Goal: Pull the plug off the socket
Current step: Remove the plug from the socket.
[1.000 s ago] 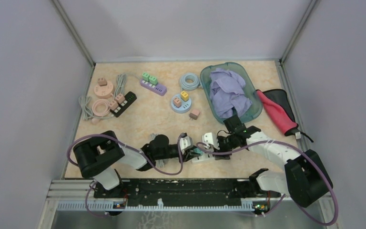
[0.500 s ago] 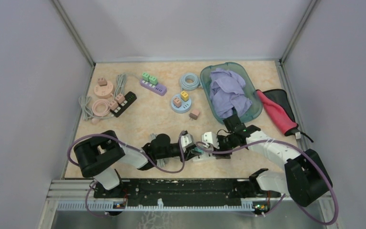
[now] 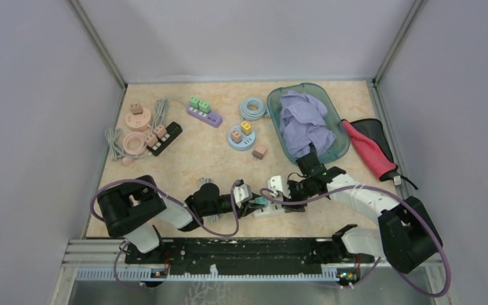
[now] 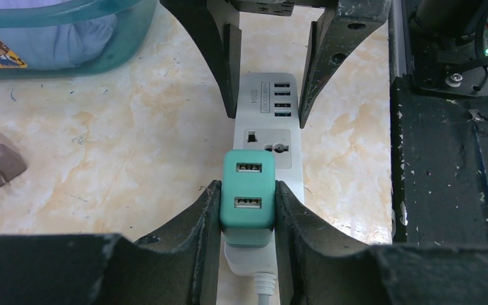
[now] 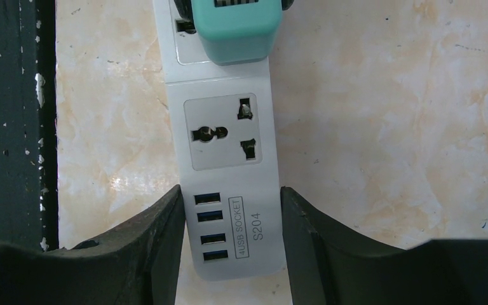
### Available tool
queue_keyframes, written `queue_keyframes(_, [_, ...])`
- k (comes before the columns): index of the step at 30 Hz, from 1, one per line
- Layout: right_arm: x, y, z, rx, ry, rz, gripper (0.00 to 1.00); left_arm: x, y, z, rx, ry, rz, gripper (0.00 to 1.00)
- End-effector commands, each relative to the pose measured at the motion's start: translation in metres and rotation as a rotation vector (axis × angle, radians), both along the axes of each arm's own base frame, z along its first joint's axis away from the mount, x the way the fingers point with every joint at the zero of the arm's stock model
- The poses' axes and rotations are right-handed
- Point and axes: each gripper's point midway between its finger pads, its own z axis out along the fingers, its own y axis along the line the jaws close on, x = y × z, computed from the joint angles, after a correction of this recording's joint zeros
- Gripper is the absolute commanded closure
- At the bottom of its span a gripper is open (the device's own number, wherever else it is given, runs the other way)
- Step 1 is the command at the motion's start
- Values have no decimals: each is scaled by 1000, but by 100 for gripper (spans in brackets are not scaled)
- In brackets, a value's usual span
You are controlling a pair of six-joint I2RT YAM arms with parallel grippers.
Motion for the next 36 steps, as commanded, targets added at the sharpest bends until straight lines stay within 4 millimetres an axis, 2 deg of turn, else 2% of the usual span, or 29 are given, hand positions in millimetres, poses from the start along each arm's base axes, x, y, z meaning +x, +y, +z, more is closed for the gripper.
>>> queue_keyframes(1, [7, -4, -1, -31, -12, -27, 100, 8, -8, 17, 4, -90, -6, 99])
queue_keyframes(10, [7, -3, -1, -32, -11, -27, 100, 16, -26, 1, 183, -72, 18, 99])
queue_keyframes(20, [7, -4, -2, -38, -11, -30, 100, 16, -30, 20, 105, 88, 26, 99])
queue_keyframes(28, [8, -4, -2, -41, -12, -34, 100, 19, -11, 34, -5, 37, 80, 99])
queue_keyframes(36, [8, -5, -4, -47, -6, -38, 100, 12, 10, 45, -118, -29, 106, 99])
